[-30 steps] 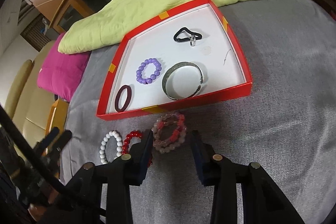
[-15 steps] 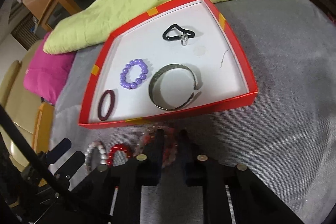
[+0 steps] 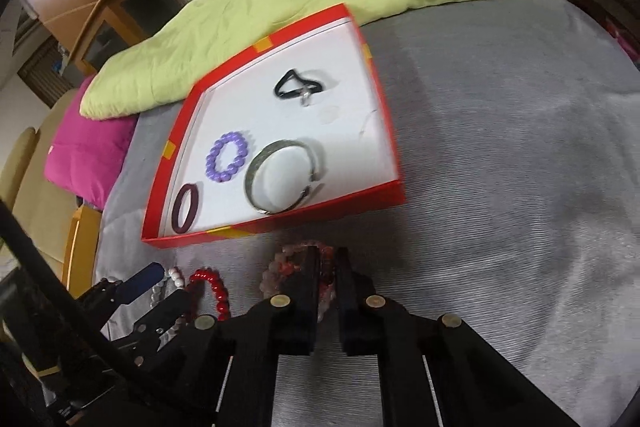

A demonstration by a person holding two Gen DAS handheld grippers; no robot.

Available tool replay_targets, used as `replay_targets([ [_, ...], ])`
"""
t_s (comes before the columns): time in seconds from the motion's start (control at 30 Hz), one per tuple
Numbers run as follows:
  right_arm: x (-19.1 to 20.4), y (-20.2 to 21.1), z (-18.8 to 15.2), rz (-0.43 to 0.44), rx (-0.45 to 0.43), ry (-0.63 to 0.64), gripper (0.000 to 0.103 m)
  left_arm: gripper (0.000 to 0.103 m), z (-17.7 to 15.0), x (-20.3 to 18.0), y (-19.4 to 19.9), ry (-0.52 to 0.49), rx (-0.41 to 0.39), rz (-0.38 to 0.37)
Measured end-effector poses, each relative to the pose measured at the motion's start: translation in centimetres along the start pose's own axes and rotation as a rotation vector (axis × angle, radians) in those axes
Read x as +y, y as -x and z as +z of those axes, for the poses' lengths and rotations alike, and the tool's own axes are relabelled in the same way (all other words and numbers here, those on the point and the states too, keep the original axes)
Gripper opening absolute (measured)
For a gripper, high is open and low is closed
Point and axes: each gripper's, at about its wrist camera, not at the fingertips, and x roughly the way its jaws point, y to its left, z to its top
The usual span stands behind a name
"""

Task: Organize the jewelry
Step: 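Grasp the red bead bracelet with the left tool while the right tool grasps the pink bead bracelet, then lift the red and pink bracelets and carry both toward the box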

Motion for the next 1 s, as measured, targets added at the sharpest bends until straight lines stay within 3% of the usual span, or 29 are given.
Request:
replay_targets([
  [0.13,-0.9,0.9,0.4,0.034,-0.022,-0.031,0.008,0.025,0.1,-0.5,-0.8,-0.028,0.023,-0.022],
  [0.37,-1.7,2.3,0.8,0.070,-0.061,-0.055,0.008,0.010,0.1,-0.5,-1.7,-0.033,0.041,-0.048],
  [0.63,-1.8,2.3,0.7,0.068,-0.060,-0.055,0.008,0.010,0.1,-1.5,-1.8,-0.072,0.035,-0.047],
  [0.73,-1.7,2.2,0.7,0.067,-0.062,-0.053,0.008,0.025,0.2,-1.5,-2.0,-0.061,0.038,-0.031],
  [0.8,-1.6,2.2,0.6,0.067,-0.059,-0.052,0.008,0.026,0.1,-1.6,-2.1,-0.060,0.032,-0.029],
  [0.87,-1.6,2.1,0.6,0.066,-0.058,-0.050,0.008,0.022,0.1,-1.5,-2.2,-0.047,0.033,-0.036],
  [0.93,-1.5,2.1,0.6,0.066,-0.058,-0.048,0.008,0.010,0.2,-1.3,-2.1,-0.038,0.029,-0.041],
  [1.0,-1.5,2.1,0.6,0.068,-0.060,-0.048,0.008,0.010,0.2,-1.2,-1.9,-0.028,0.018,-0.032],
])
